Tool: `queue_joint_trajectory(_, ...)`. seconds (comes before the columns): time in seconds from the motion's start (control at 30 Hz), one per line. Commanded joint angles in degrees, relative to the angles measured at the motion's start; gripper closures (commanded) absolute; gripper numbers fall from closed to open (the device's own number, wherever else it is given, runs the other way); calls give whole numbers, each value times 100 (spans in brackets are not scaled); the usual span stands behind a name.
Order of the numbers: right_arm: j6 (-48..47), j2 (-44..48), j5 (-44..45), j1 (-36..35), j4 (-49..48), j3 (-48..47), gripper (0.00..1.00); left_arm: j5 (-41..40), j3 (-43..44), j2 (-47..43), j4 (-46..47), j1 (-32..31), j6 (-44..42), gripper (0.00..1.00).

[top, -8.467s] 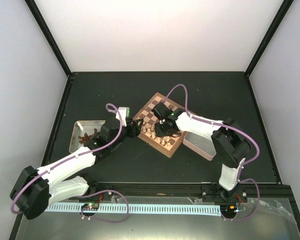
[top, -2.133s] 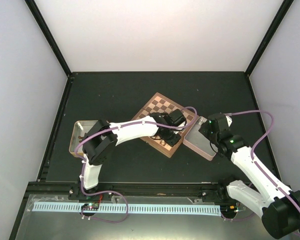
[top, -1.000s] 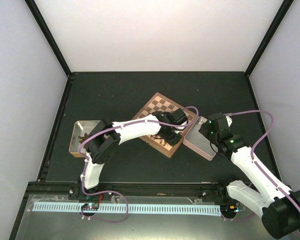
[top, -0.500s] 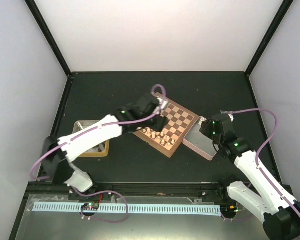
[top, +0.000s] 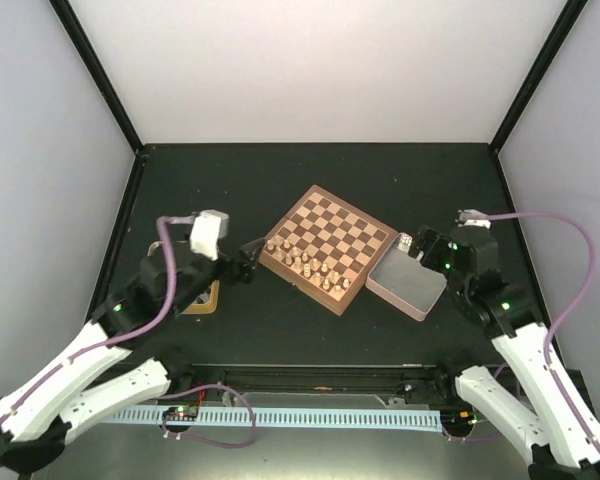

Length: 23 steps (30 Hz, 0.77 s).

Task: Set up the chess pieces on the board
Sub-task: Reset both arms

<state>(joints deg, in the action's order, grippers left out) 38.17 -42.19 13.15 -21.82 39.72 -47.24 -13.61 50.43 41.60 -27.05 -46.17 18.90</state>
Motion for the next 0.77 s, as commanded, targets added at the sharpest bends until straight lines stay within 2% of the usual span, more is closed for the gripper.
queue_joint_trajectory(0.0, -464, 625, 613, 20, 697, -471, 2, -507, 57, -889, -663, 28, 14, 1)
queue_joint_trajectory(0.1, -691, 1056, 965, 20, 883, -753, 1, -834, 199, -1475, -1113, 29, 35, 1)
queue_joint_trajectory(0.33, -996, 1901, 1406, 20, 1042, -1056, 0, -1153, 525, -2483, -1432, 28, -370, 1)
queue_joint_trajectory(0.53, -971, 2449, 1555, 20, 1153, -1081, 0, -1342, 822, -2648, -1707, 27, -492, 1)
queue_joint_trajectory(0.73, -760, 2633, 1821, 20, 1288, -1120, 0, -1374, 757, -2634, -1699, 29, -408, 1)
